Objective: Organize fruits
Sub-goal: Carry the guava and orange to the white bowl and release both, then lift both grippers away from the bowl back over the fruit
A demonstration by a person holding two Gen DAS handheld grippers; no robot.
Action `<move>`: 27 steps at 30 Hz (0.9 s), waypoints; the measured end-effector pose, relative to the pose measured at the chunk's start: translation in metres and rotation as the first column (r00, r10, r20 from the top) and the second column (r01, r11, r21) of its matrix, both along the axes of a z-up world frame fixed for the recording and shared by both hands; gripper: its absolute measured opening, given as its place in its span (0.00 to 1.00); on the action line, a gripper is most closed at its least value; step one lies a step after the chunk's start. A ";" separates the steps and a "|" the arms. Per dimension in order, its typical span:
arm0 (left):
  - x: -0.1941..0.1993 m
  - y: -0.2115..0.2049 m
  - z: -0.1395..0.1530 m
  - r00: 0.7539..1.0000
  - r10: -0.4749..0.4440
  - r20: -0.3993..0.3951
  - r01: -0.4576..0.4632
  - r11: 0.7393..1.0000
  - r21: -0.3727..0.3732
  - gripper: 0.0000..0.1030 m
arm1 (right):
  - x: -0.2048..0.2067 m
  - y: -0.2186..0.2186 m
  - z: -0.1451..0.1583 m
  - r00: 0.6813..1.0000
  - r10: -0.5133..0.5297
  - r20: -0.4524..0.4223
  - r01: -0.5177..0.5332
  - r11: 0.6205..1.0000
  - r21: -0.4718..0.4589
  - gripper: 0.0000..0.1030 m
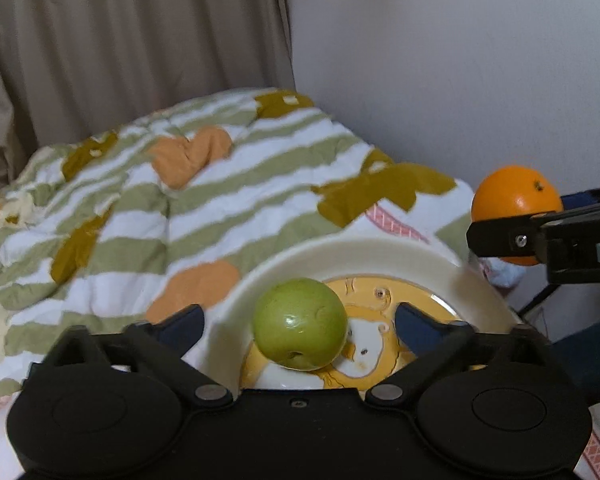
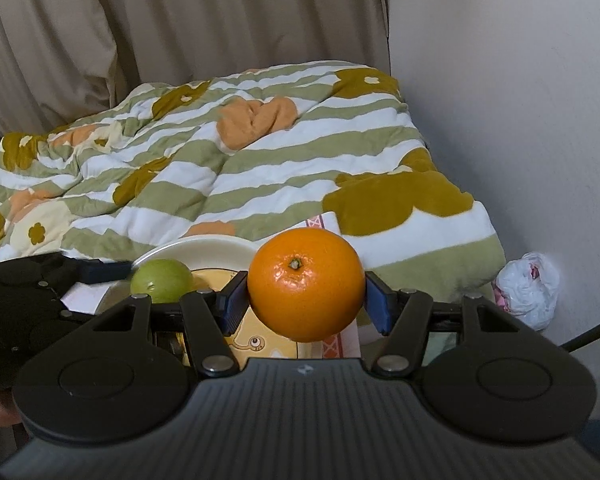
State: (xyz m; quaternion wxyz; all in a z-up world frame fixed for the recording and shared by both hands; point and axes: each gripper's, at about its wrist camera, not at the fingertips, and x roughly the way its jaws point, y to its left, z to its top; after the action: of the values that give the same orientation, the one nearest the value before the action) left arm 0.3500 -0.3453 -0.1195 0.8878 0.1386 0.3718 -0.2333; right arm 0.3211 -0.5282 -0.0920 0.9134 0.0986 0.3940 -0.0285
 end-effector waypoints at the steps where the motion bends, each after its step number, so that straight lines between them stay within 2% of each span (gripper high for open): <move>1: -0.003 0.001 0.003 1.000 -0.001 0.006 0.001 1.000 0.006 1.00 | 0.000 -0.001 0.002 1.000 0.002 0.004 -0.002 1.000 0.000 0.73; 5: -0.011 0.004 0.013 0.999 0.041 -0.008 -0.041 0.997 0.065 1.00 | -0.001 -0.003 0.011 0.999 0.032 0.019 -0.032 0.999 -0.001 0.73; 10: -0.024 0.019 0.022 0.993 0.106 -0.043 -0.103 0.993 0.050 1.00 | 0.002 0.006 0.012 0.995 0.101 0.011 -0.101 0.995 -0.007 0.73; 19: -0.044 0.049 0.030 0.976 0.194 -0.099 -0.193 0.981 0.015 1.00 | 0.021 0.041 -0.017 0.964 0.264 -0.033 -0.266 0.962 -0.068 0.73; 27: -0.058 0.070 0.035 0.964 0.244 -0.105 -0.244 0.970 0.014 1.00 | 0.036 0.058 -0.046 0.945 0.318 -0.072 -0.324 0.942 -0.092 0.73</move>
State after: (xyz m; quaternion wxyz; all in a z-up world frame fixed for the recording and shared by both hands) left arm 0.2920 -0.2756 -0.0845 0.8887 0.0795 0.4327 -0.1293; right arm 0.3574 -0.4704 -0.1377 0.8983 -0.0148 0.4281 0.0978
